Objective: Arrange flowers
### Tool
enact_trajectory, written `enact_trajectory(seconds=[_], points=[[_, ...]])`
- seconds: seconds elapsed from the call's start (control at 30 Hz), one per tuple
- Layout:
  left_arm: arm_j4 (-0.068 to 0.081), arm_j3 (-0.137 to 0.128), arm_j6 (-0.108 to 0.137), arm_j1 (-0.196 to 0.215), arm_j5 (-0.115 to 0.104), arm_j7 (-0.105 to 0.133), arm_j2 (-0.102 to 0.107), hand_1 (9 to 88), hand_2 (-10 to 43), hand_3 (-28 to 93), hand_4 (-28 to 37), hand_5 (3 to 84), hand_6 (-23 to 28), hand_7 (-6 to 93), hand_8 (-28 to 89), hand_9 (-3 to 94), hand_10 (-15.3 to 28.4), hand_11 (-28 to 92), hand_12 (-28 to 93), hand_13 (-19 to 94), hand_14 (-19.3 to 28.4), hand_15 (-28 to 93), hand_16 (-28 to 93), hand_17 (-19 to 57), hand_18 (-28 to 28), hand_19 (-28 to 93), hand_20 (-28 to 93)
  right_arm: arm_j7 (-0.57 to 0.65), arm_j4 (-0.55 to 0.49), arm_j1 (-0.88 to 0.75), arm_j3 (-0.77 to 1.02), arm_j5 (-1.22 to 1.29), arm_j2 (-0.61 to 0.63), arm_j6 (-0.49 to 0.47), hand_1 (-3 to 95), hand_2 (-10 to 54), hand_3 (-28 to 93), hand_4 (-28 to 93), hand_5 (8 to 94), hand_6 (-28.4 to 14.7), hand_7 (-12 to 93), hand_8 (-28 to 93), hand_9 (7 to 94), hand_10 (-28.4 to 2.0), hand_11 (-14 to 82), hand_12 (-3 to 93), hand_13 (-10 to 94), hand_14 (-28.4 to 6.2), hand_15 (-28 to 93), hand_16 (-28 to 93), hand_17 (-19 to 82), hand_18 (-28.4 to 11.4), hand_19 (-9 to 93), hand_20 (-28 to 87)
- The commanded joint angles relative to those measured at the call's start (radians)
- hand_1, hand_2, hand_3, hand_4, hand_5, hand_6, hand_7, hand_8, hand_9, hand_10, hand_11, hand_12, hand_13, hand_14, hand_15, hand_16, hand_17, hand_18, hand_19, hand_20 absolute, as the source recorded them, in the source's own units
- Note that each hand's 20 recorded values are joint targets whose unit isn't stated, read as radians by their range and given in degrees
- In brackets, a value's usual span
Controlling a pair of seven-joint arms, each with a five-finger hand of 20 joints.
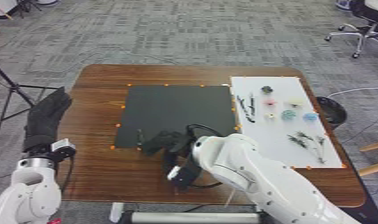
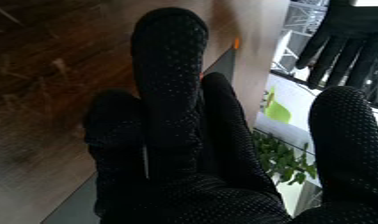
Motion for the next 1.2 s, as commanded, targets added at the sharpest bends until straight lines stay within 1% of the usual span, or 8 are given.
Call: enact_trajectory(seconds=[0.03, 0.17, 0.27, 0.47, 0.63, 0.73, 1.07, 1.2], points=[[0.001, -0.009, -0.020, 0.016, -0.003, 0.004, -0.017, 17.6, 6.4, 74, -28.3, 40.7, 1.4, 10.3, -7, 37.8, 11.8, 12, 10, 33, 13.6, 9, 3, 1.4, 10.0, 3, 14, -0.010, 0.018, 0.015, -0.011, -0.007, -0.038, 0.002, 23.0, 10.4, 53, -8, 49.1, -9.8, 2, -6, 43.7, -14.7, 4.4, 5.2, 88, -8.6, 44, 29, 51, -20.5, 90, 39], [0.002, -0.011, -0.029, 0.016, -0.001, 0.006, -0.021, 17.7, 6.4, 74, -28.3, 40.7, 1.3, 10.3, -7, 37.8, 11.8, 12, 10, 33, 13.6, 9, 3, 1.4, 10.0, 2, 14, -0.011, 0.026, 0.020, -0.009, -0.004, -0.046, -0.003, 22.8, 10.4, 53, -8, 49.1, -9.8, 2, -6, 43.7, -14.7, 4.4, 5.2, 88, -8.6, 44, 30, 51, -20.5, 90, 39], [-0.002, -0.023, -0.033, 0.025, 0.000, 0.005, -0.021, 17.7, 6.3, 74, -28.3, 40.7, 1.4, 10.3, -7, 37.7, 11.8, 12, 10, 33, 13.6, 9, 3, 1.4, 10.0, 2, 14, -0.015, 0.008, 0.019, 0.000, 0.003, -0.029, 0.010, 22.9, 10.4, 53, -9, 49.1, -9.8, 2, -6, 43.7, -14.6, 4.4, 5.2, 88, -8.6, 44, 30, 51, -20.4, 90, 39], [-0.014, -0.048, -0.035, 0.049, -0.002, 0.003, -0.023, 17.8, 6.3, 74, -28.3, 40.7, 1.4, 10.2, -7, 37.7, 11.8, 12, 10, 33, 13.5, 9, 3, 1.4, 10.0, 2, 14, 0.008, -0.062, -0.018, 0.009, 0.034, 0.020, 0.060, 22.9, 10.4, 53, -9, 49.6, -9.8, 2, -6, 44.4, -14.9, 4.5, 5.2, 89, -8.5, 44, 29, 51, -20.4, 90, 39], [-0.022, -0.058, -0.043, 0.060, 0.001, 0.002, -0.024, 17.7, 6.3, 74, -28.3, 40.7, 1.4, 10.2, -7, 37.7, 11.8, 12, 10, 33, 13.5, 9, 3, 1.3, 10.1, 2, 14, 0.035, -0.075, -0.044, -0.003, 0.041, 0.030, 0.046, 22.9, 10.4, 53, -9, 49.8, -9.8, 2, -6, 44.8, -15.2, 4.6, 5.2, 89, -8.4, 44, 29, 51, -20.4, 91, 39], [-0.026, -0.067, -0.047, 0.066, 0.001, 0.003, -0.025, 17.8, 6.3, 74, -28.3, 40.7, 1.4, 10.2, -7, 37.7, 11.8, 12, 10, 33, 13.5, 9, 3, 1.4, 10.0, 2, 14, 0.051, -0.082, -0.053, -0.017, 0.053, 0.028, 0.066, 23.1, 10.5, 53, -9, 49.8, -9.8, 2, -6, 44.8, -15.2, 4.5, 5.1, 89, -8.4, 44, 29, 51, -20.4, 91, 39], [-0.025, -0.074, -0.056, 0.062, 0.010, -0.002, -0.036, 17.7, 6.3, 74, -28.3, 40.6, 1.4, 10.1, -7, 37.6, 11.8, 12, 10, 33, 13.6, 9, 3, 1.4, 10.0, 2, 14, 0.075, -0.029, -0.040, -0.013, 0.091, -0.017, 0.082, 23.6, 11.0, 51, -8, 49.4, -10.1, 2, -6, 45.0, -15.7, 4.6, 4.9, 89, -8.3, 43, 30, 52, -20.5, 91, 39], [-0.025, -0.080, -0.062, 0.060, 0.019, -0.008, -0.045, 17.7, 6.2, 74, -28.3, 40.5, 1.4, 10.3, -7, 37.6, 11.8, 12, 10, 33, 13.7, 9, 3, 1.3, 10.1, 2, 14, 0.064, 0.007, -0.018, -0.010, 0.076, -0.046, 0.084, 23.7, 11.1, 51, -8, 49.5, -10.1, 2, -6, 45.1, -15.7, 4.6, 4.9, 90, -8.2, 43, 30, 52, -20.3, 91, 38]])
